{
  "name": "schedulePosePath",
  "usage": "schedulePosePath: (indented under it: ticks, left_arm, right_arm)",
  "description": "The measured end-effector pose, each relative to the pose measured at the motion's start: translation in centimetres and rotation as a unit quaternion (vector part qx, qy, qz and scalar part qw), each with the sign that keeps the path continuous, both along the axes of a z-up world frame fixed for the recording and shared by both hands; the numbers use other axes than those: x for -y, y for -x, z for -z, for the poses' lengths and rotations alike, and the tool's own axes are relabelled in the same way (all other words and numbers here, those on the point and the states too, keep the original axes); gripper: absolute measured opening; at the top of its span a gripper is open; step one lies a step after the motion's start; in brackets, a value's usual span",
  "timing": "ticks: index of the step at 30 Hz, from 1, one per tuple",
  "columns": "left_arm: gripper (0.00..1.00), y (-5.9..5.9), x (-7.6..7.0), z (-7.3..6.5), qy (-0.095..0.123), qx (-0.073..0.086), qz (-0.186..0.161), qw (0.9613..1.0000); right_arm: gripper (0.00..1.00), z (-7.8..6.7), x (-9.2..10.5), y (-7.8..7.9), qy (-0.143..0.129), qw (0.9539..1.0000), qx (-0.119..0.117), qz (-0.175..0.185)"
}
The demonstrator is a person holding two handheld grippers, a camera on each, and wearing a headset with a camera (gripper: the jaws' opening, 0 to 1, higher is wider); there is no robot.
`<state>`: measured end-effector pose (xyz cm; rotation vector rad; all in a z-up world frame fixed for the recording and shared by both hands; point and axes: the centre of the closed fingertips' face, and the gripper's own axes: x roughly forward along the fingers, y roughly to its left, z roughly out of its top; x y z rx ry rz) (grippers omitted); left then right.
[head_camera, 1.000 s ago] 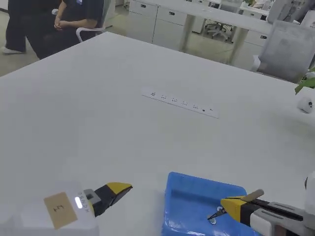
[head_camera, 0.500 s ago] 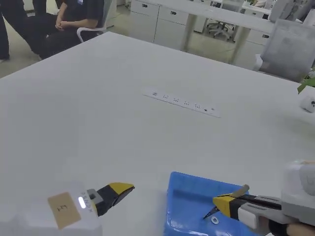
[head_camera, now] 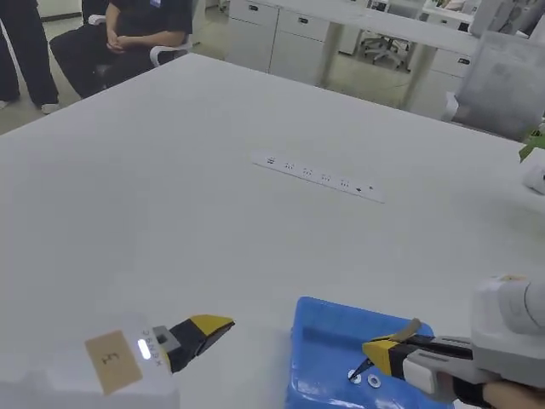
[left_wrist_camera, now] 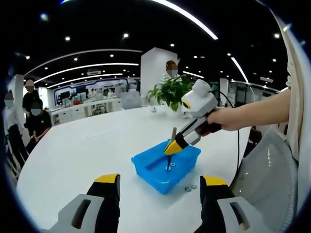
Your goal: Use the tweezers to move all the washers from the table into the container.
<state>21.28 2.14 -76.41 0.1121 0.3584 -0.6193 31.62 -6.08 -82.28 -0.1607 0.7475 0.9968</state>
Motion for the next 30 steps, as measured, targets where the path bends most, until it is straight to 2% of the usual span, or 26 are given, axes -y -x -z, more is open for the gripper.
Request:
schedulePosePath:
  ticks: [4, 7, 16, 22, 30]
  left_arm:
    - [0.66, 0.0, 0.0, 0.1, 0.0, -0.001, 0.0, 1.0]
    - [0.66, 0.0, 0.1, 0.1, -0.001, -0.002, 0.001, 1.0]
    - [0.66, 0.2, 0.2, 0.3, -0.003, -0.005, 0.006, 1.0]
    - [0.66, 0.2, 0.3, 0.4, -0.005, -0.006, 0.008, 0.9999]
    - [0.66, 0.3, 0.5, 0.4, -0.006, -0.008, 0.013, 0.9999]
  right_arm:
    - [0.04, -0.1, 0.5, -0.1, 0.0, 0.9999, 0.012, 0.005]
    - [0.04, -0.7, 0.7, -0.1, -0.019, 0.9996, 0.014, 0.017]
    - [0.03, -2.2, 1.0, 0.6, -0.05, 0.9983, 0.002, 0.03]
    - [0.03, -3.8, 0.5, 1.9, -0.099, 0.9941, -0.023, 0.039]
    - [0.03, -5.0, -0.2, 4.4, -0.128, 0.9908, -0.041, 0.014]
